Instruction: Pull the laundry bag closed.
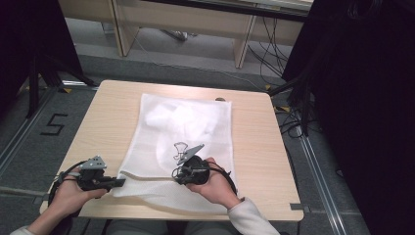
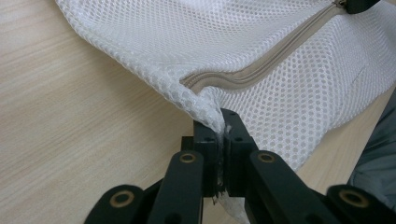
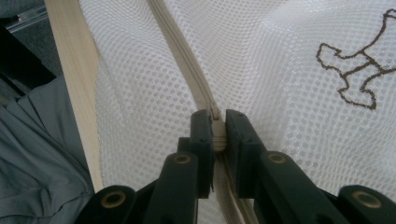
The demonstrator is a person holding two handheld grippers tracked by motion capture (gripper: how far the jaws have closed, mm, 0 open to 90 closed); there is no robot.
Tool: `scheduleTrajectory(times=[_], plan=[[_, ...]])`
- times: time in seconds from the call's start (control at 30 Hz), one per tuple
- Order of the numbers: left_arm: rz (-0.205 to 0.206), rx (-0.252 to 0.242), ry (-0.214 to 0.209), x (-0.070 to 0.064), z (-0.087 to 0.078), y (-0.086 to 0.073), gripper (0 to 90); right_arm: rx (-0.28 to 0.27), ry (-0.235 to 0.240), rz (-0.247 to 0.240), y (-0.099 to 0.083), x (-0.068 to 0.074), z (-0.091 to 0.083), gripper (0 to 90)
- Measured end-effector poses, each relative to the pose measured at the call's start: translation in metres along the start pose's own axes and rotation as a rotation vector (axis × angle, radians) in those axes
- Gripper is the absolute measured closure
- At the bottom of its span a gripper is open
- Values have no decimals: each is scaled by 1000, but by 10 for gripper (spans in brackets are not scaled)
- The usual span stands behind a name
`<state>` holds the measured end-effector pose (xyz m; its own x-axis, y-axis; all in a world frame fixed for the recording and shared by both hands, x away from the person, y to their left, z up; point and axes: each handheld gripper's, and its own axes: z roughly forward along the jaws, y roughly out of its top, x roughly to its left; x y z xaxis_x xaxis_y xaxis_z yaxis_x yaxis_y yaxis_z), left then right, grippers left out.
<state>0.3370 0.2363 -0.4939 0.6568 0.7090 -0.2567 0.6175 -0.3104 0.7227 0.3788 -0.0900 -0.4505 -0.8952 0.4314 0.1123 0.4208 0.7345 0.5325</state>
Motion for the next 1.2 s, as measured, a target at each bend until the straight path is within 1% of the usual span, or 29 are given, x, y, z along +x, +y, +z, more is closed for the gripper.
scheduleTrajectory(times=[0.03,0.07,0.1,0.13,0.17,0.23,0.27,0.3,0.33,0.43,0.47,0.5,0.53,0.57,0.6,0.7,0.73,0.8,0.87,0.93,0.97,1.03,1.13,1.17,1.2], plan=[[2,5,-5,0,0,0,857,-3,-2,-12,0,-1,0,821],[4,12,-2,0,-1,0,857,-5,2,-15,-1,-1,0,822],[5,1,-3,0,0,0,857,-1,-3,-5,-1,-1,-1,822],[5,1,-3,0,0,0,857,-5,0,-5,-1,-1,-1,821],[2,16,-9,1,-1,1,857,-16,-9,-31,-1,-3,0,821],[3,15,-8,1,-1,1,857,-15,-9,-31,-1,-3,-1,821],[1,3,-1,0,0,0,857,-13,-11,-30,-1,-3,-1,821],[12,6,-2,1,-1,0,857,-12,-8,-28,-1,-3,-1,821],[12,-3,0,1,0,0,857,-7,0,-21,-2,-2,-1,821],[12,-1,-1,1,0,0,857,-8,2,-14,-3,-3,-1,821],[11,-1,-1,1,0,0,857,-7,-3,-12,-3,-3,-2,821],[9,13,-3,1,-1,1,857,-2,-11,0,-4,-2,-3,822],[11,-4,0,1,0,0,857,0,-2,2,-5,-2,-3,821],[12,-1,0,1,0,0,857,-16,-11,-22,-5,-4,-3,822],[13,-1,0,1,0,0,857,-15,-12,-28,-5,-5,-4,822],[12,6,-1,1,-1,0,857,-18,-16,-21,-7,-6,-5,821],[10,-3,-1,1,0,0,858,-18,-15,-26,-7,-6,-5,822],[11,0,-1,1,0,0,857,-16,-13,-18,-8,-6,-5,821],[10,-1,-1,1,0,0,857,-16,-19,-22,-7,-6,-5,822],[9,4,2,1,-1,0,857,-16,-20,-21,-8,-6,-5,821],[9,15,2,1,-2,1,857,-16,-14,-17,-8,-6,-6,821],[14,14,-5,1,-1,1,857,-19,-12,-17,-8,-6,-6,821],[9,16,-2,1,-2,1,857,-11,-12,-14,-8,-6,-6,821],[9,15,-3,1,-2,1,857,-15,-15,-19,-8,-6,-6,821],[10,13,7,0,-2,1,857,-20,-13,-26,-8,-7,-6,821]])
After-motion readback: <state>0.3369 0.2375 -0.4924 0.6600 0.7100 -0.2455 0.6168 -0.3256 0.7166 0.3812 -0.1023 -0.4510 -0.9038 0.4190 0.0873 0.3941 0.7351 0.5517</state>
